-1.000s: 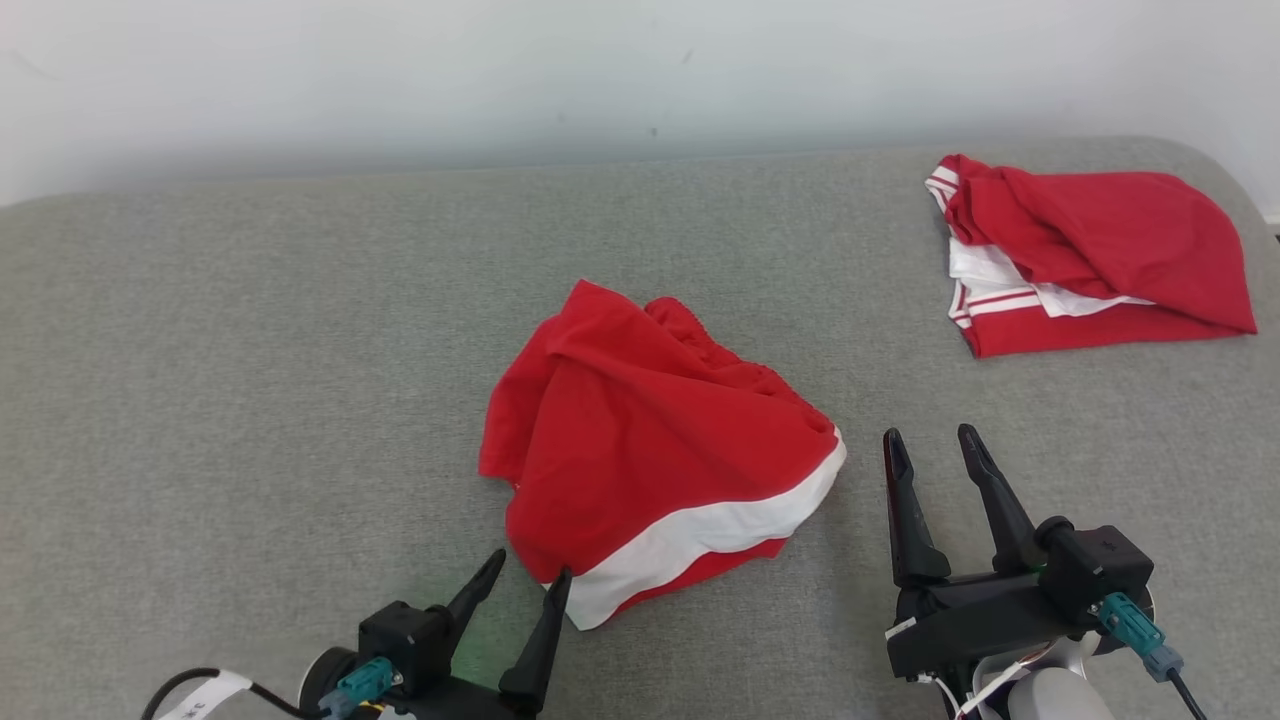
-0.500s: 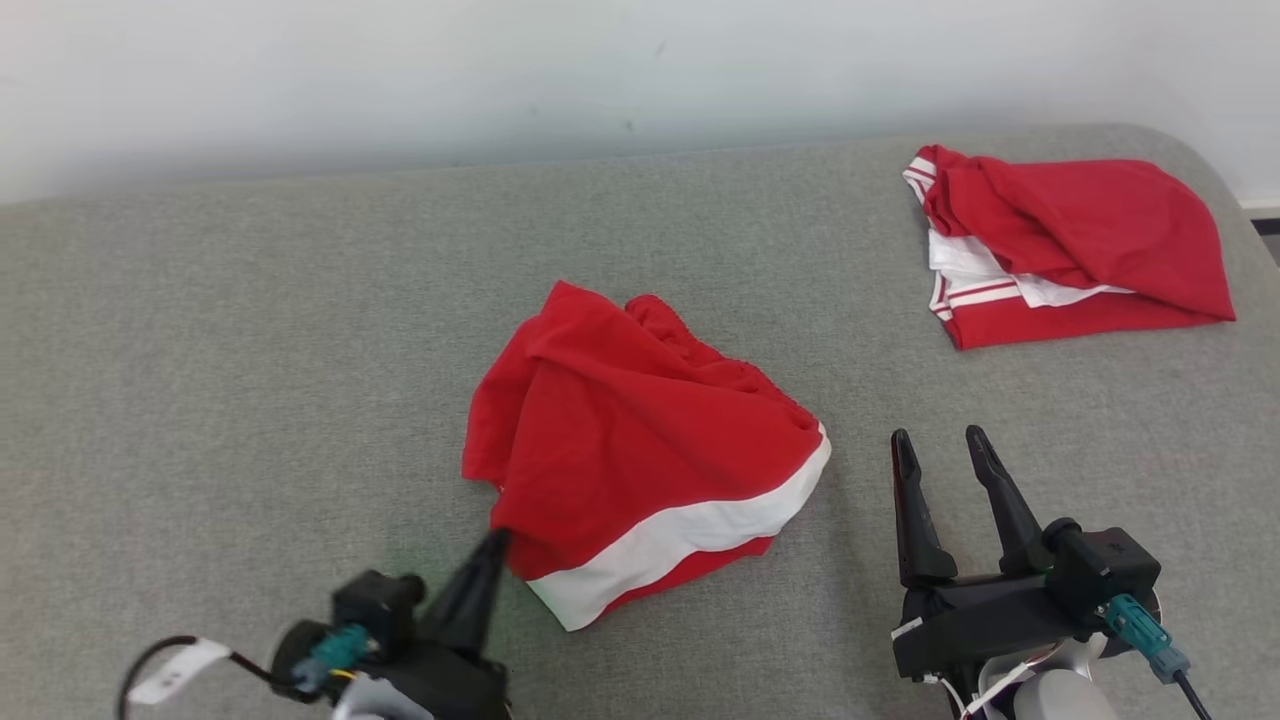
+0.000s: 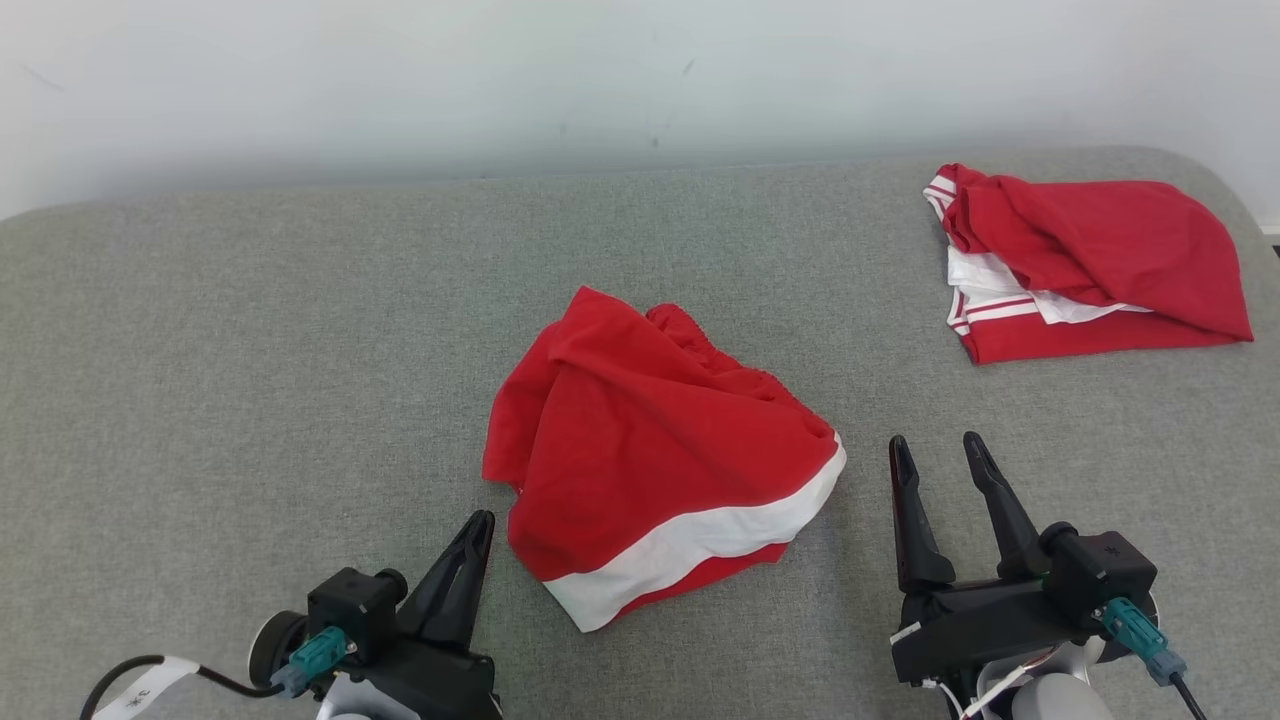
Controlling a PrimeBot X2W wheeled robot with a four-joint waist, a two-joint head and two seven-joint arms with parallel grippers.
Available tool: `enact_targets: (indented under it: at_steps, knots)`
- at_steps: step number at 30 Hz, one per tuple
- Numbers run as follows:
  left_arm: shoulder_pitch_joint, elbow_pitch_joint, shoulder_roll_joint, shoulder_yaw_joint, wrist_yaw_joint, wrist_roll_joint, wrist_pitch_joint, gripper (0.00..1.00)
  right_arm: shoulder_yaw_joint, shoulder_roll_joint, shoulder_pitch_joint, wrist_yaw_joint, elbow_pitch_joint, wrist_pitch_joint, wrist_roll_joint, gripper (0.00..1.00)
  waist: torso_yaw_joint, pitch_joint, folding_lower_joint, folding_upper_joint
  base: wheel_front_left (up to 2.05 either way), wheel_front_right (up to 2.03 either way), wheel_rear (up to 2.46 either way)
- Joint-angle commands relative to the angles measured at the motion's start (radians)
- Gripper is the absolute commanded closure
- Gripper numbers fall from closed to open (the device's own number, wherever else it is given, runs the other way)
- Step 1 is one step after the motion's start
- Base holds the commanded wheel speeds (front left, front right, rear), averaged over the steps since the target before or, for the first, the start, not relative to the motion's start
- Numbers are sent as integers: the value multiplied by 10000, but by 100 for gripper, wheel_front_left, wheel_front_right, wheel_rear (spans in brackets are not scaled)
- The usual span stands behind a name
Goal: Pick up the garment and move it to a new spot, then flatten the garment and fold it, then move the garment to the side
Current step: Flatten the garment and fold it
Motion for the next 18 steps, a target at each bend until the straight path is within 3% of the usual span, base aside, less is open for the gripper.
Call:
enact_targets:
  at_steps: [1, 14, 18]
  knots:
    - [115, -38, 27, -34, 54, 30, -20, 0, 12, 0, 26, -8, 29, -9, 53, 0, -13, -13, 0, -1, 0, 0, 0]
    - [647, -1123, 162, -262, 305, 82, 173, 0, -207, 0, 147, -8, -38, -9, 39, 0, 125, -50, 0, -1, 0, 0, 0]
    - [788, -983, 74, -375, 185, -68, 236, 0, -201, 0, 55, -8, -9, -9, 32, 0, 176, -23, 0, -1, 0, 0, 0]
